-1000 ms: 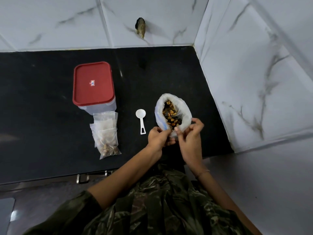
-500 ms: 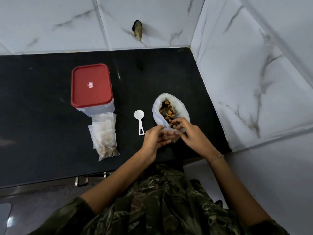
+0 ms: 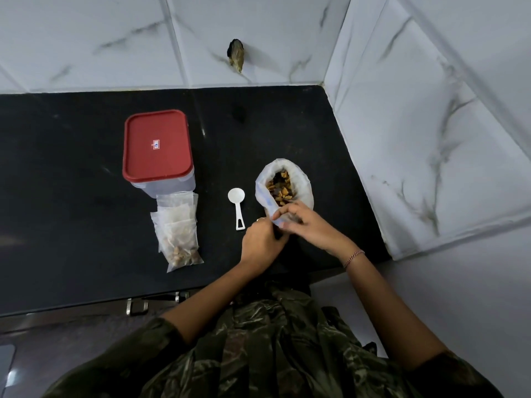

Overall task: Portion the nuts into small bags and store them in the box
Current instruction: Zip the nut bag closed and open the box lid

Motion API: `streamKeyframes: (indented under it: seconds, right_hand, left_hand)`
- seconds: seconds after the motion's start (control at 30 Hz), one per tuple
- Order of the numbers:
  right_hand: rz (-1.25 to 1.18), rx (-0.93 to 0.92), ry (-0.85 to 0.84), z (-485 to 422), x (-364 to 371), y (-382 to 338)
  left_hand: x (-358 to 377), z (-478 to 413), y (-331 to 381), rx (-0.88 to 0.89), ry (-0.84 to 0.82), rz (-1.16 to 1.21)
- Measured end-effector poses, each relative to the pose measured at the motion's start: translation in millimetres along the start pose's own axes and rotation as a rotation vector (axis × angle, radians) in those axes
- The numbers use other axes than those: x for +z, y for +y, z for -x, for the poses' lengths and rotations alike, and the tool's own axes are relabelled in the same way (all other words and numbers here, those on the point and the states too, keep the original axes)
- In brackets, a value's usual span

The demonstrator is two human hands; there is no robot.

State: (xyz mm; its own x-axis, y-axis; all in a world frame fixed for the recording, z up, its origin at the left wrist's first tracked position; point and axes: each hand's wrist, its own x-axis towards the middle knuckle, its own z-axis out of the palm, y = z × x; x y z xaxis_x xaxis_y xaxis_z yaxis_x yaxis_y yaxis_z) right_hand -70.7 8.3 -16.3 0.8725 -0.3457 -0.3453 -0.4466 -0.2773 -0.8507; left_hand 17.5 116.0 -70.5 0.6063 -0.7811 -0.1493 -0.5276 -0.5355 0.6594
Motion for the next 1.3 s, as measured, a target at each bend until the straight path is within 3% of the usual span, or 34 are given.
streamKeyframes:
  seconds: [0.07, 0.13, 0.4, 0.5, 0.57, 0.7, 0.83, 0.9, 1.0, 1.17, 1.3]
  right_hand:
    - [0.233, -0.074, -0.068, 2, 2, 6]
    - [0.35, -0.145, -0.028, 0, 1, 10]
    - [0.917, -0.473, 0.379, 1, -15, 7]
    - [0.87, -0.593, 0.515, -2, -26, 3]
    - [0.776, -0.571, 0.528, -5, -25, -2]
    - [0.486, -0.348, 0.542, -9, -21, -19]
    - [0.268, -0.078, 0.338, -10, -26, -30]
    - [0.217, -0.027, 0.347, -11, -21, -32]
    - [0.234, -0.066, 0.444, -13, -16, -41]
    - [0.585, -0.204, 0.531, -17, -28, -59]
    - [0.362, -0.053, 0.391, -22, -36, -69]
  left_hand:
    - [-1, 0, -1, -0.013, -0.027, -0.019]
    - [1, 1, -2, -0.011, -0.028, -0.012]
    - [7, 3, 2, -0.025, -0.075, 0.039]
    - [4, 2, 4, -0.031, -0.092, 0.011]
    - [3, 2, 5, -0.031, -0.104, -0.007]
    - [2, 1, 8, -0.072, -0.125, -0.047]
    - [0, -2, 12, -0.092, -0.164, -0.077]
    - [-1, -3, 15, -0.1, -0.194, -0.076]
    - [-3, -6, 19, -0.139, -0.221, -0.057]
    - [-3, -9, 18, -0.182, -0.255, -0.024]
    - [-2, -11, 17, -0.195, -0.271, -0.008]
